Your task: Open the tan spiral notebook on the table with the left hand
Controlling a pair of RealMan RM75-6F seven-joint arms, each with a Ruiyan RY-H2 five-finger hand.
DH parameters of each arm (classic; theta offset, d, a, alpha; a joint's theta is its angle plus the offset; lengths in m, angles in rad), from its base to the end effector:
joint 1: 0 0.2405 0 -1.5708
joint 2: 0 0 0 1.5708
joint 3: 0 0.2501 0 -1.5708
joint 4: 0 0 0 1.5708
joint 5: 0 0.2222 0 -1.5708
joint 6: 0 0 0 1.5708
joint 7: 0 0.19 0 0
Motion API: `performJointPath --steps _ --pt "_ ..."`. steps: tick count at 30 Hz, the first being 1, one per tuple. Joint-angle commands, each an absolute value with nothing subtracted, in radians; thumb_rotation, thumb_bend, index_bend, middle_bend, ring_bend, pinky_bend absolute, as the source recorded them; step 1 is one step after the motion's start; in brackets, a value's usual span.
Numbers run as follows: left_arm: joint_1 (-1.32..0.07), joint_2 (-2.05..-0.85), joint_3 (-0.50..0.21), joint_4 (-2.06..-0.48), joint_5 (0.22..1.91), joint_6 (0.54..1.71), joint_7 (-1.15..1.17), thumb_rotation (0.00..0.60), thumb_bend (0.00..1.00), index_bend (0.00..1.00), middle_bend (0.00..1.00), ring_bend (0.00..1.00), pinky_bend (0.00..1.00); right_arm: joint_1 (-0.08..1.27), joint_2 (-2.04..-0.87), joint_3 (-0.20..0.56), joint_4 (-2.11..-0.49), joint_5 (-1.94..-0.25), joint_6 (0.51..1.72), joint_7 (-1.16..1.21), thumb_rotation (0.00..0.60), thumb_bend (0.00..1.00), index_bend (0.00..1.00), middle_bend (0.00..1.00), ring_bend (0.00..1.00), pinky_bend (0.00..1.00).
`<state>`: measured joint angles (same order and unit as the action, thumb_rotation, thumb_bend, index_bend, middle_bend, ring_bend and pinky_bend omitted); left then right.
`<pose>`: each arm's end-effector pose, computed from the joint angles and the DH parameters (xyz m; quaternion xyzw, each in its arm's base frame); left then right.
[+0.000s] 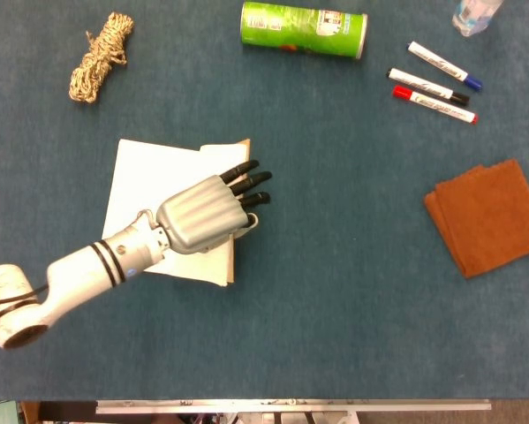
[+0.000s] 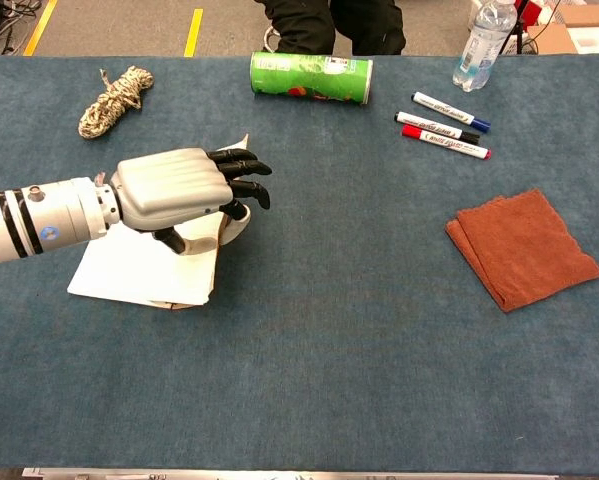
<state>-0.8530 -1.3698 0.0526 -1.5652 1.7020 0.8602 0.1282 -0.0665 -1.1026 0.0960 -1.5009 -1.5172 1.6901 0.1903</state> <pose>-0.1030 0.3070 -0.0591 -0.9050 -0.1712 -0.3230 0.2176 -0.3386 -0.1844 0.2041 0.5134 -0.3599 0.4426 0.6411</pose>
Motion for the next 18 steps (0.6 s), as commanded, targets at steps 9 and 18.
performJointPath --steps 9,18 --pt "-0.866 -1.464 0.01 -1.591 1.541 0.758 0.153 0.6 0.37 0.48 0.19 0.0 0.0 -0.076 -1.111 0.098 -1.473 -1.504 1.689 0.221 0.6 0.19 0.44 0.36 0.23 0.32" --pt "-0.879 -1.529 -0.013 -1.565 1.441 0.696 0.062 0.6 0.37 0.2 0.13 0.0 0.0 -0.08 -1.112 0.103 -1.459 -1.5 1.69 0.24 0.6 0.19 0.44 0.36 0.23 0.32"
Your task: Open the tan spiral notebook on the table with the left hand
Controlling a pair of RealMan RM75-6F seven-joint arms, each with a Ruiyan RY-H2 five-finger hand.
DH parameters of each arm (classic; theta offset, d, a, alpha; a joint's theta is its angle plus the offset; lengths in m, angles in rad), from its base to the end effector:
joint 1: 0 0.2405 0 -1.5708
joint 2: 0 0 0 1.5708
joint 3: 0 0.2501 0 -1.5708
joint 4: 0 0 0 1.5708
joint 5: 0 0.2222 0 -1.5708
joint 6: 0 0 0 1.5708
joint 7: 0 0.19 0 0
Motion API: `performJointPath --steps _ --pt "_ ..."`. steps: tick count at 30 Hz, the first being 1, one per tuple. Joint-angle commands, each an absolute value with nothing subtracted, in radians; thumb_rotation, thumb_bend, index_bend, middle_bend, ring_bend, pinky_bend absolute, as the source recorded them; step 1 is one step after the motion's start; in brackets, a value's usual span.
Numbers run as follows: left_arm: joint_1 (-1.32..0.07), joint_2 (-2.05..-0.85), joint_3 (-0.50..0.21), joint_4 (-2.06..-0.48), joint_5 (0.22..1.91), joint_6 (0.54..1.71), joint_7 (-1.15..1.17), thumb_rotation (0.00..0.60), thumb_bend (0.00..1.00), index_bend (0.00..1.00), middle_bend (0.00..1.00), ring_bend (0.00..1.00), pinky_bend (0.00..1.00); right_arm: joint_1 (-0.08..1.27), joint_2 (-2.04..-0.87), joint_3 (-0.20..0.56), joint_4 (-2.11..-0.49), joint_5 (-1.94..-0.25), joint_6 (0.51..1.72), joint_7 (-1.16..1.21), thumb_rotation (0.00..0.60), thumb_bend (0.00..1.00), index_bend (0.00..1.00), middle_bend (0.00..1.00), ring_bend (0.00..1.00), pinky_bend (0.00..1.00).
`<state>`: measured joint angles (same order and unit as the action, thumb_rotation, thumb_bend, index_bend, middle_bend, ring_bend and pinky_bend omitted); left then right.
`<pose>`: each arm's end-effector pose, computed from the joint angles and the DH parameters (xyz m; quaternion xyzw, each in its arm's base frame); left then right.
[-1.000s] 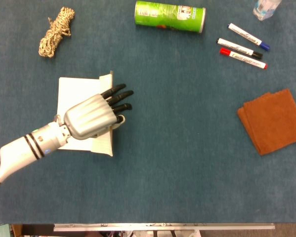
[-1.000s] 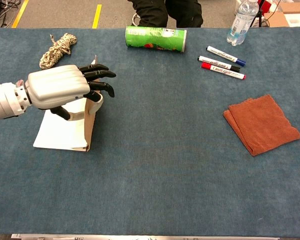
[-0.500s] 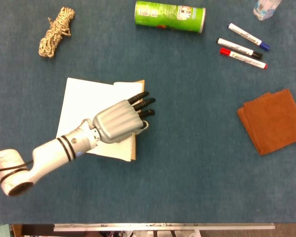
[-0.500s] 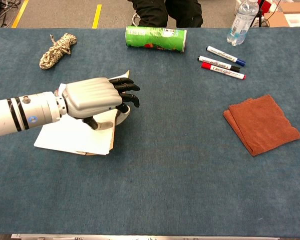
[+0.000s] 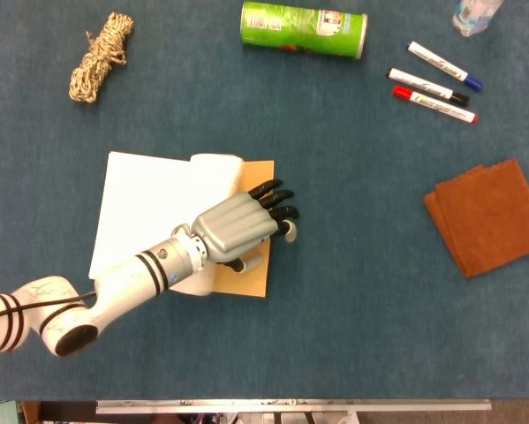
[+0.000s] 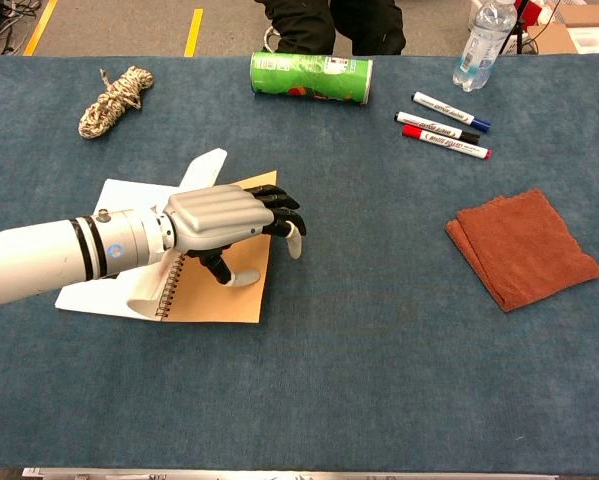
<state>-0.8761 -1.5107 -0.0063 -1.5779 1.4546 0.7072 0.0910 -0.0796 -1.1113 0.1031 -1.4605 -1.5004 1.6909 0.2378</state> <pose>-0.0854 0.2976 -0.1091 -0.8789 -0.3211 -0.3062 0.1753 -0.3493 -0.1802 0.2089 0.5018 -0.3654 0.4440 0.6462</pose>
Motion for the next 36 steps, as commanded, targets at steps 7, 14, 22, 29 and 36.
performJointPath --steps 7,14,22,29,36 --pt "-0.873 -1.555 -0.022 -1.519 1.407 0.678 -0.067 0.6 0.37 0.1 0.11 0.0 0.0 -0.084 -1.114 0.105 -1.451 -1.501 1.694 0.25 0.6 0.19 0.44 0.36 0.23 0.32" --pt "-0.86 -1.575 -0.016 -1.498 1.397 0.683 -0.11 0.6 0.37 0.07 0.08 0.0 0.0 -0.085 -1.115 0.105 -1.448 -1.503 1.694 0.255 0.6 0.19 0.44 0.36 0.23 0.32" --pt "-0.842 -1.615 -0.032 -1.48 1.35 0.682 -0.172 0.6 0.37 0.04 0.06 0.0 0.0 -0.093 -1.114 0.106 -1.443 -1.502 1.702 0.265 0.6 0.19 0.44 0.36 0.23 0.32" --pt "-0.831 -1.611 -0.061 -1.517 1.332 0.69 -0.246 0.6 0.37 0.03 0.06 0.0 0.0 -0.098 -1.116 0.107 -1.434 -1.5 1.706 0.276 0.6 0.19 0.44 0.36 0.23 0.32" --pt "-0.827 -1.606 -0.073 -1.564 1.321 0.684 -0.29 0.6 0.37 0.03 0.06 0.0 0.0 -0.102 -1.115 0.109 -1.431 -1.502 1.711 0.282 0.6 0.19 0.44 0.36 0.23 0.32"
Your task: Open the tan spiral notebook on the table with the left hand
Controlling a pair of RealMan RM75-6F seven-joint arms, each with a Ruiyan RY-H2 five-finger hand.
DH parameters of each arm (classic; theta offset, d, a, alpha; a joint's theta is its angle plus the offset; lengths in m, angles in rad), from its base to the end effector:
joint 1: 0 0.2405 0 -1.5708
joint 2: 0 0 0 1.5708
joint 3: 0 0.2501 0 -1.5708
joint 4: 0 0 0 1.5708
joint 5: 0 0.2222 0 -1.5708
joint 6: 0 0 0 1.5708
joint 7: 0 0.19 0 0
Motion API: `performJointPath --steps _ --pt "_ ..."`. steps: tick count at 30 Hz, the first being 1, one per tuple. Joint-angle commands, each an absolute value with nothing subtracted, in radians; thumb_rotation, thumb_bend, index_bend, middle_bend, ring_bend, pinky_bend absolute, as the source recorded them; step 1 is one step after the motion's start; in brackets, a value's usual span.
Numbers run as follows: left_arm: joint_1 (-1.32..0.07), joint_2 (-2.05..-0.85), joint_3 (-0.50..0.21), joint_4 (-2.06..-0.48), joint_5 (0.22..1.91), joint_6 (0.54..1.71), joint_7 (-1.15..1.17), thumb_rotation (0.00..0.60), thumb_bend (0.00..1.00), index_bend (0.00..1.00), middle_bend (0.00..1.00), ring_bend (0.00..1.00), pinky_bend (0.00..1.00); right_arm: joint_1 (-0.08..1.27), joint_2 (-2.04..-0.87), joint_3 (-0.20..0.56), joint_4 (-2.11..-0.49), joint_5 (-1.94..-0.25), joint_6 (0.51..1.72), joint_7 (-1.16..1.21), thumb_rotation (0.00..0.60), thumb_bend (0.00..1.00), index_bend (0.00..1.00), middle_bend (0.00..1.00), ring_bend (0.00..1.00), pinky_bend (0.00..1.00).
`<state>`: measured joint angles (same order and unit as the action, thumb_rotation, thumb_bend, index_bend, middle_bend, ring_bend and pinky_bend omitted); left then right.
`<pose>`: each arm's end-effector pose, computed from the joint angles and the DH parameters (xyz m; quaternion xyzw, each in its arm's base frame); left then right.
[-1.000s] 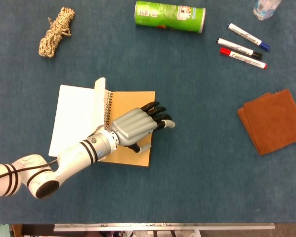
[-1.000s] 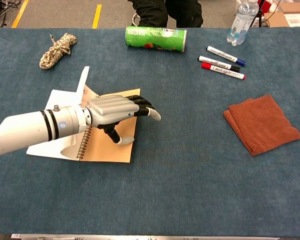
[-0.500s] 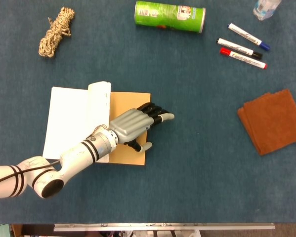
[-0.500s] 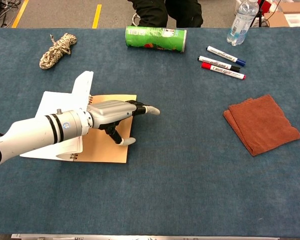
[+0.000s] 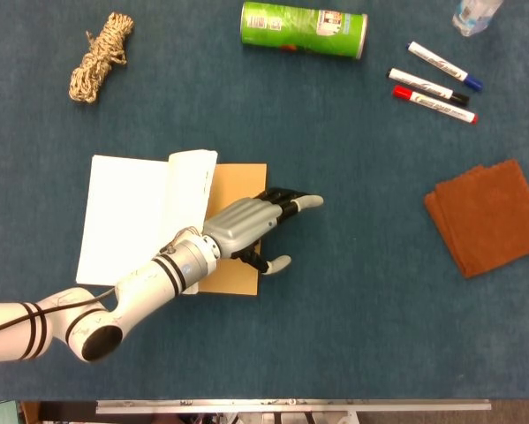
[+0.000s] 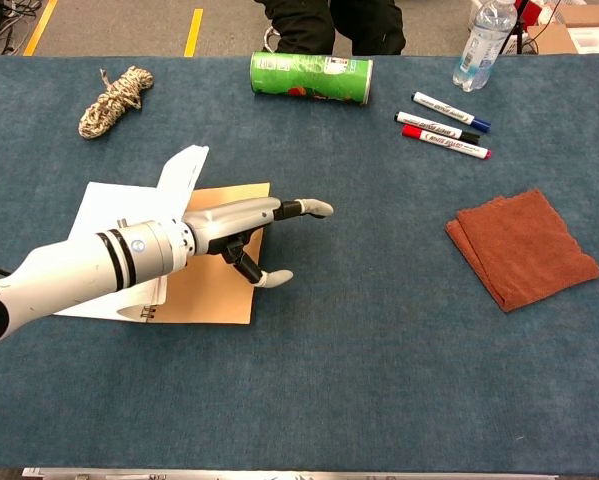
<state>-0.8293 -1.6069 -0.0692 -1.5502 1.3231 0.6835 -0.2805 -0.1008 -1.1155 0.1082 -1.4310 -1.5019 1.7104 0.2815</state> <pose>-0.0806 0.2976 -0.1295 -0.7459 -0.5572 -0.3472 0.1127 -0.3548 -0.1725 0.2148 0.4923 -0.3652 0.4512 0.6486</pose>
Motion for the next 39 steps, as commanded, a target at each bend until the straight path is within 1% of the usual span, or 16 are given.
performJointPath --steps 1,13,19,29,33,39 --pt "-0.825 -1.605 -0.073 -1.572 1.321 0.685 -0.293 0.6 0.37 0.03 0.06 0.0 0.0 -0.102 -1.115 0.109 -1.43 -1.501 1.712 0.283 0.6 0.19 0.44 0.36 0.23 0.32" --pt "-0.805 -1.54 -0.05 -1.707 1.341 0.698 -0.301 0.6 0.37 0.03 0.06 0.0 0.0 -0.101 -1.124 0.11 -1.414 -1.508 1.713 0.305 0.6 0.19 0.44 0.36 0.23 0.32" --pt "-0.791 -1.501 -0.04 -1.752 1.373 0.741 -0.256 0.6 0.37 0.03 0.06 0.0 0.0 -0.103 -1.123 0.111 -1.406 -1.514 1.72 0.317 0.6 0.19 0.44 0.36 0.23 0.32" --pt "-0.731 -1.277 -0.017 -1.842 1.413 0.851 -0.17 0.6 0.37 0.03 0.06 0.0 0.0 -0.099 -1.124 0.111 -1.396 -1.519 1.717 0.329 0.6 0.19 0.44 0.36 0.23 0.32" --pt "-0.695 -1.196 0.003 -1.847 1.42 0.894 -0.139 0.6 0.37 0.03 0.06 0.0 0.0 -0.096 -1.123 0.112 -1.394 -1.519 1.714 0.331 0.6 0.19 0.44 0.36 0.23 0.32" --pt "-0.651 -1.118 0.04 -1.836 1.439 0.933 -0.068 0.6 0.37 0.03 0.06 0.0 0.0 -0.091 -1.124 0.112 -1.391 -1.519 1.705 0.33 0.6 0.19 0.44 0.36 0.23 0.32"
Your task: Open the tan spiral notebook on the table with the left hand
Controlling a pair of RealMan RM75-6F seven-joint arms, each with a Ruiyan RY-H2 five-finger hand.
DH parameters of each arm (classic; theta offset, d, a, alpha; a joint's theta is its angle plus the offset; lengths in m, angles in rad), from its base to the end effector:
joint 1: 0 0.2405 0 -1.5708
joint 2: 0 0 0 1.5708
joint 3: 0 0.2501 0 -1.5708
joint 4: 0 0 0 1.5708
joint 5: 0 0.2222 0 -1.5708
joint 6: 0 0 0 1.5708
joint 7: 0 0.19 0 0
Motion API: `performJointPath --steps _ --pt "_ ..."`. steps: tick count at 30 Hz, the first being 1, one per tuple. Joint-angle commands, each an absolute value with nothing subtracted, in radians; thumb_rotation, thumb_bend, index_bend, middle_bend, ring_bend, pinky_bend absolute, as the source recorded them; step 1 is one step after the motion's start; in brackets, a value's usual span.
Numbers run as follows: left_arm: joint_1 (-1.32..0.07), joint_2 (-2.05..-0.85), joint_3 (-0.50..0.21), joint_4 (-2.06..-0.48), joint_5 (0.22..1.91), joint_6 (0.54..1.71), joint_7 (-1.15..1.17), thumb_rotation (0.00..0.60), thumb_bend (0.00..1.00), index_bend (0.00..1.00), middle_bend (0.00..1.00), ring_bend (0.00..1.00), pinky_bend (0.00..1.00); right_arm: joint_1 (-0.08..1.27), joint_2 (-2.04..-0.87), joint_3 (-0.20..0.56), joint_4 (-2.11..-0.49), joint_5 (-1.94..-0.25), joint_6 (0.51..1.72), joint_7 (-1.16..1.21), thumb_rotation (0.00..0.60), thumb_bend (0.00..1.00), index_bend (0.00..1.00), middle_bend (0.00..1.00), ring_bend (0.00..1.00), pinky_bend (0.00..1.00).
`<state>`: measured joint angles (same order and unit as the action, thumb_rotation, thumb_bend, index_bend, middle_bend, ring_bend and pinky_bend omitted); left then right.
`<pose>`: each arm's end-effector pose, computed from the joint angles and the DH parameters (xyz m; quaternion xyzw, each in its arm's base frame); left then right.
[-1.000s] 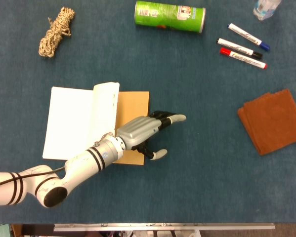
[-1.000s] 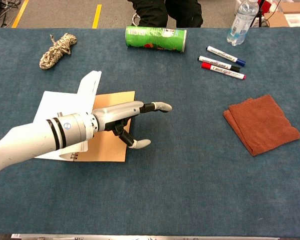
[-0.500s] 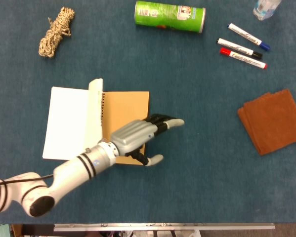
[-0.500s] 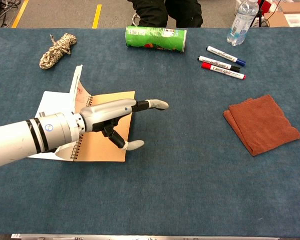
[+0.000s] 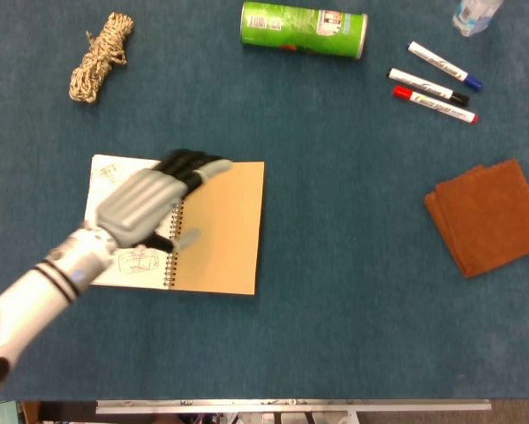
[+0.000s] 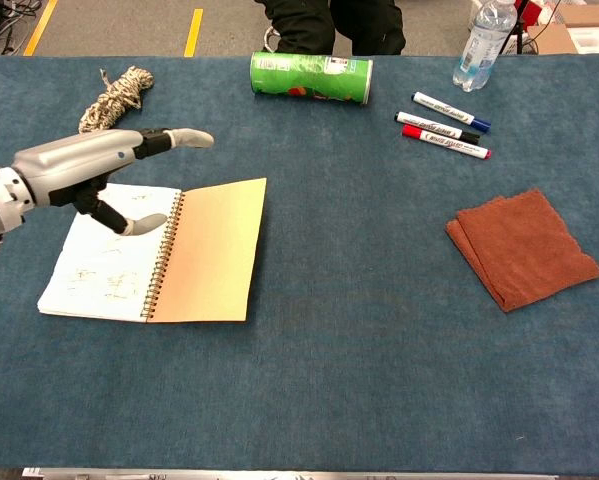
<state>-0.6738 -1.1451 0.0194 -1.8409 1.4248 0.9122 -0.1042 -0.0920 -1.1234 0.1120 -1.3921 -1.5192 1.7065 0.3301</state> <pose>-0.1481 0.3002 0.0102 -0.7680 -0.4587 -0.3610 0.2635 -0.3566 -0.1762 0.2152 0.4975 -0.3651 0.4630 0.6363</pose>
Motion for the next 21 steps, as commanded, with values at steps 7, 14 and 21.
performJointPath --steps 7,14,21 --pt "-0.57 -1.117 0.076 -1.807 1.48 1.039 0.026 0.6 0.37 0.04 0.07 0.0 0.0 -0.087 -1.121 0.11 -1.394 -1.514 1.691 0.32 0.6 0.19 0.44 0.36 0.23 0.32" --pt "-0.529 -1.166 0.117 -1.763 1.545 1.059 0.045 0.6 0.37 0.06 0.15 0.0 0.0 -0.084 -1.116 0.109 -1.406 -1.517 1.689 0.308 0.6 0.19 0.44 0.36 0.23 0.32" --pt "-0.552 -1.246 0.144 -1.724 1.604 0.985 0.111 0.6 0.36 0.06 0.19 0.0 0.0 -0.085 -1.112 0.108 -1.415 -1.518 1.69 0.299 0.6 0.19 0.44 0.36 0.23 0.32"
